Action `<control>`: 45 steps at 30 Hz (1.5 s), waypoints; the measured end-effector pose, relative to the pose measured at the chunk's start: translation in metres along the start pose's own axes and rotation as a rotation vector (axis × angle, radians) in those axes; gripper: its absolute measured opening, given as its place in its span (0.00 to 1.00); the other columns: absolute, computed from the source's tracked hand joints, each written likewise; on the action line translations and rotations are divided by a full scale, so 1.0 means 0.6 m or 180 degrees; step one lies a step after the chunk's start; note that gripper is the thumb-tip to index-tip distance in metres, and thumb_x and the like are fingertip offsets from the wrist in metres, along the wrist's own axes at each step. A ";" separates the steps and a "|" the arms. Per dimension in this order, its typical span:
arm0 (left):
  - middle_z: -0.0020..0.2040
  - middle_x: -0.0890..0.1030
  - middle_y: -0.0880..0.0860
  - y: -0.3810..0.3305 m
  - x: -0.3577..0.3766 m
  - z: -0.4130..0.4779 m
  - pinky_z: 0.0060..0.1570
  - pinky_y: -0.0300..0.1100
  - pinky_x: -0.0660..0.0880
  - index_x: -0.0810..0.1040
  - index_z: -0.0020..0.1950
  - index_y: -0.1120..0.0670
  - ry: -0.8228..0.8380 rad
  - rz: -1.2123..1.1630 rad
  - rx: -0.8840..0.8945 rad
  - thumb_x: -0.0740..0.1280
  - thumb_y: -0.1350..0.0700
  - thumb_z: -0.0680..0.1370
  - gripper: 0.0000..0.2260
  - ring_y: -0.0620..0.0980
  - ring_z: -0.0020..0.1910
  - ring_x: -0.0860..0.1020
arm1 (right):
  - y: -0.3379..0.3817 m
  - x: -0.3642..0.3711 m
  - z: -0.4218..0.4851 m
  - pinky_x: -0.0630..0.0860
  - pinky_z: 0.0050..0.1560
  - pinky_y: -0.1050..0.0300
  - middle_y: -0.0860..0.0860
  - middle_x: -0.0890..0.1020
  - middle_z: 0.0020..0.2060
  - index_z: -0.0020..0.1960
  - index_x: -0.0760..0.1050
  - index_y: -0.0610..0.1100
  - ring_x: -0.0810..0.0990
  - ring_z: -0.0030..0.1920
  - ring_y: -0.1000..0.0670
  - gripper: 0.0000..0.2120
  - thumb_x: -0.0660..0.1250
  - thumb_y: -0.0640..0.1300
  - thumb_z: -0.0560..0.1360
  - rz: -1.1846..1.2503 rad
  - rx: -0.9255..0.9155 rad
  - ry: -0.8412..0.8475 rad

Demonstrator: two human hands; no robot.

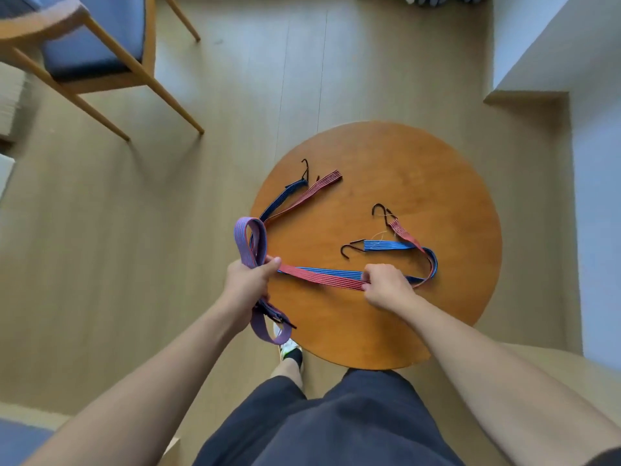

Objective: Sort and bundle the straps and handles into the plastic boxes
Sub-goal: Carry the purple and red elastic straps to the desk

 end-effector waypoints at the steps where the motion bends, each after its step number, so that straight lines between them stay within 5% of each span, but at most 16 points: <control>1: 0.29 0.71 0.52 -0.011 0.003 -0.004 0.30 0.42 0.70 0.81 0.48 0.58 0.0071 0.0023 0.0089 0.73 0.57 0.80 0.05 0.50 0.24 0.67 | 0.015 -0.024 -0.010 0.78 0.55 0.50 0.48 0.83 0.52 0.54 0.78 0.49 0.80 0.54 0.45 0.05 0.68 0.46 0.78 0.0297 -0.0130 -0.0103; 4: 0.38 0.80 0.52 -0.061 0.014 -0.021 0.27 0.39 0.73 0.84 0.56 0.55 0.0419 0.0282 0.0614 0.71 0.59 0.80 0.06 0.48 0.23 0.71 | 0.069 -0.114 -0.054 0.78 0.52 0.49 0.49 0.84 0.46 0.50 0.81 0.47 0.81 0.50 0.46 0.03 0.70 0.43 0.77 0.1023 -0.0665 -0.0425; 8: 0.28 0.74 0.48 -0.153 0.024 -0.049 0.30 0.40 0.73 0.82 0.67 0.48 0.1253 0.0581 0.1236 0.72 0.60 0.79 0.17 0.49 0.26 0.73 | 0.131 -0.241 -0.135 0.78 0.44 0.50 0.52 0.82 0.36 0.43 0.80 0.49 0.79 0.38 0.52 0.07 0.71 0.38 0.76 0.1844 -0.1269 -0.0691; 11: 0.34 0.76 0.55 -0.217 0.026 -0.071 0.37 0.46 0.74 0.85 0.60 0.50 0.1702 0.0529 0.1593 0.74 0.60 0.75 0.14 0.53 0.31 0.73 | 0.152 -0.316 -0.195 0.74 0.39 0.54 0.51 0.80 0.35 0.44 0.81 0.45 0.76 0.35 0.53 0.08 0.69 0.33 0.77 0.2490 -0.1524 -0.0961; 13: 0.32 0.79 0.49 -0.247 0.027 -0.081 0.33 0.42 0.76 0.87 0.49 0.46 0.1720 0.0612 0.1792 0.74 0.63 0.77 0.11 0.50 0.29 0.75 | 0.153 -0.355 -0.231 0.74 0.39 0.55 0.47 0.80 0.37 0.48 0.81 0.39 0.76 0.36 0.51 0.05 0.68 0.32 0.78 0.2866 -0.1620 -0.1115; 16: 0.26 0.79 0.45 -0.273 0.027 -0.095 0.27 0.40 0.74 0.86 0.50 0.50 0.1443 0.0688 0.1910 0.74 0.60 0.78 0.05 0.45 0.24 0.74 | 0.147 -0.391 -0.277 0.77 0.39 0.59 0.45 0.80 0.39 0.52 0.81 0.37 0.77 0.38 0.51 0.04 0.68 0.33 0.78 0.3295 -0.1778 -0.1214; 21: 0.43 0.87 0.60 -0.340 0.015 -0.151 0.34 0.44 0.74 0.88 0.49 0.51 0.1190 0.0067 0.2392 0.71 0.61 0.79 0.07 0.49 0.26 0.76 | 0.122 -0.390 -0.319 0.81 0.47 0.56 0.47 0.81 0.43 0.62 0.76 0.43 0.81 0.43 0.52 0.22 0.78 0.34 0.71 0.3052 -0.1831 -0.1434; 24: 0.31 0.80 0.58 -0.392 0.003 -0.201 0.35 0.46 0.76 0.88 0.45 0.49 0.1286 -0.0220 0.2721 0.72 0.63 0.78 0.10 0.53 0.27 0.76 | 0.107 -0.363 -0.317 0.83 0.51 0.52 0.49 0.81 0.42 0.63 0.76 0.48 0.82 0.43 0.53 0.28 0.81 0.37 0.67 0.2875 -0.1706 -0.1406; 29: 0.23 0.75 0.52 -0.427 -0.005 -0.289 0.27 0.41 0.74 0.85 0.49 0.56 0.1769 -0.0420 0.3158 0.70 0.67 0.79 0.08 0.50 0.21 0.71 | 0.124 -0.306 -0.291 0.72 0.41 0.63 0.58 0.78 0.38 0.64 0.76 0.59 0.74 0.36 0.59 0.32 0.84 0.50 0.63 0.2322 -0.1416 -0.1214; 32: 0.23 0.75 0.53 -0.434 -0.014 -0.317 0.29 0.43 0.73 0.85 0.51 0.57 0.1869 -0.0456 0.3312 0.70 0.67 0.79 0.07 0.51 0.21 0.71 | 0.142 -0.276 -0.269 0.68 0.36 0.58 0.57 0.69 0.29 0.42 0.77 0.71 0.66 0.31 0.54 0.17 0.80 0.50 0.70 0.1891 -0.1374 -0.1254; 34: 0.24 0.76 0.52 -0.437 -0.025 -0.326 0.30 0.43 0.73 0.85 0.53 0.58 0.1860 -0.0462 0.3380 0.70 0.67 0.80 0.06 0.51 0.21 0.71 | 0.152 -0.265 -0.261 0.71 0.38 0.50 0.57 0.69 0.29 0.35 0.77 0.64 0.67 0.31 0.52 0.13 0.78 0.51 0.72 0.1667 -0.1228 -0.1565; 35: 0.25 0.77 0.51 -0.439 -0.031 -0.328 0.31 0.44 0.73 0.84 0.53 0.59 0.1844 -0.0482 0.3392 0.70 0.67 0.80 0.06 0.51 0.22 0.71 | 0.157 -0.263 -0.261 0.75 0.43 0.48 0.57 0.73 0.32 0.41 0.78 0.59 0.72 0.34 0.52 0.09 0.79 0.51 0.71 0.1692 -0.1190 -0.1771; 38: 0.30 0.80 0.50 -0.439 -0.045 -0.330 0.32 0.45 0.73 0.84 0.53 0.60 0.1819 -0.0514 0.3411 0.71 0.67 0.79 0.06 0.51 0.24 0.71 | 0.168 -0.263 -0.265 0.78 0.53 0.51 0.57 0.79 0.46 0.55 0.75 0.51 0.79 0.49 0.51 0.20 0.80 0.52 0.69 0.1763 -0.1217 -0.1912; 41: 0.34 0.82 0.52 -0.434 -0.049 -0.338 0.33 0.47 0.74 0.85 0.51 0.56 0.1865 -0.0490 0.3472 0.72 0.67 0.77 0.08 0.50 0.24 0.72 | 0.191 -0.249 -0.264 0.77 0.47 0.53 0.54 0.80 0.38 0.44 0.77 0.49 0.78 0.40 0.51 0.11 0.78 0.52 0.72 0.1561 -0.1309 -0.1640; 45: 0.40 0.84 0.62 -0.437 -0.063 -0.322 0.29 0.44 0.74 0.86 0.49 0.53 0.1587 -0.0434 0.3662 0.73 0.63 0.76 0.06 0.50 0.23 0.73 | 0.206 -0.246 -0.268 0.78 0.42 0.45 0.42 0.83 0.37 0.44 0.80 0.35 0.80 0.38 0.40 0.17 0.72 0.51 0.78 0.1659 -0.1270 -0.1655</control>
Point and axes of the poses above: each hand's wrist, its own z-axis towards the middle knuckle, its own x-axis out of the palm, y = z × x, the point moved 2 cm from there along z, towards the middle knuckle
